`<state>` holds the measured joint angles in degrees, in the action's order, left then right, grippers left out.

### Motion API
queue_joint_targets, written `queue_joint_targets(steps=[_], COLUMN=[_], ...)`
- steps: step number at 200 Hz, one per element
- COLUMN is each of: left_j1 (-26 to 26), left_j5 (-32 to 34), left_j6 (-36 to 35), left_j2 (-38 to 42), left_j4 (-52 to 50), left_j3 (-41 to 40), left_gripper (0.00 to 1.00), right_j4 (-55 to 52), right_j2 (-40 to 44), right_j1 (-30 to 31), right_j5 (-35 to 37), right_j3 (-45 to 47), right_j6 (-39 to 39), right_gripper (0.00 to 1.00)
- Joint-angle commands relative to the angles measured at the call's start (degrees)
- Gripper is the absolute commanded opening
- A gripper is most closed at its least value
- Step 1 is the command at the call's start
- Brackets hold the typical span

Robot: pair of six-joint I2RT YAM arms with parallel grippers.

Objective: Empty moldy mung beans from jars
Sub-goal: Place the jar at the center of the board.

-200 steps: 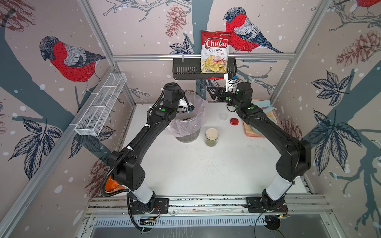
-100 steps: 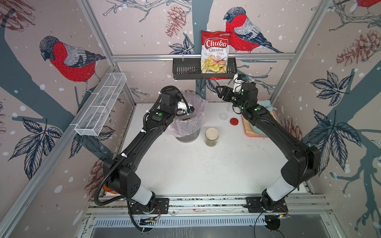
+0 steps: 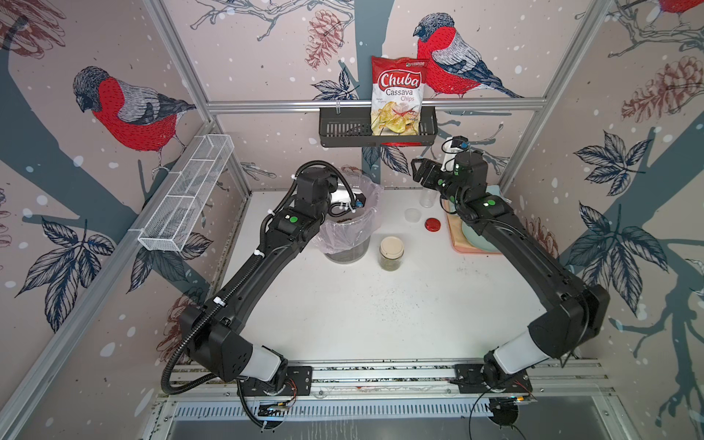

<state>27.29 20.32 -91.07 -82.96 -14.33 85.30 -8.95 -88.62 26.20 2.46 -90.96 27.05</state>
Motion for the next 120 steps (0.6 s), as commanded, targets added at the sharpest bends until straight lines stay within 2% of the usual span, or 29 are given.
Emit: queue_joint_targets(steps=[1, 39, 92, 120], left_j1=[0.87, 1.98, 3.19, 3.93], left_j5=[-2.63, -5.05, -15.03, -17.0], left_j6=[8.41, 17.36, 36.82, 44.78], left_j2=[1.24, 2.36, 3.5, 4.56], left_j4=[2.19, 1.35, -0.69, -0.91], left_j3=[0.37, 3.48, 7.22, 6.48], left_gripper=[0.61, 0.61, 0.61, 0.61], right_j4=[-2.18, -3.47, -6.73, -7.92], right_j2=[1.78, 5.37, 8.54, 10.34], right_j1=[0.03, -0.26, -0.99, -1.76], right_j5=[2.35, 4.35, 4.22, 3.29], right_j3=[0.23, 2.74, 5.11, 6.66], right_j6=[-1.0, -1.67, -3.61, -4.34], right_gripper=[0.84, 0.84, 0.84, 0.84])
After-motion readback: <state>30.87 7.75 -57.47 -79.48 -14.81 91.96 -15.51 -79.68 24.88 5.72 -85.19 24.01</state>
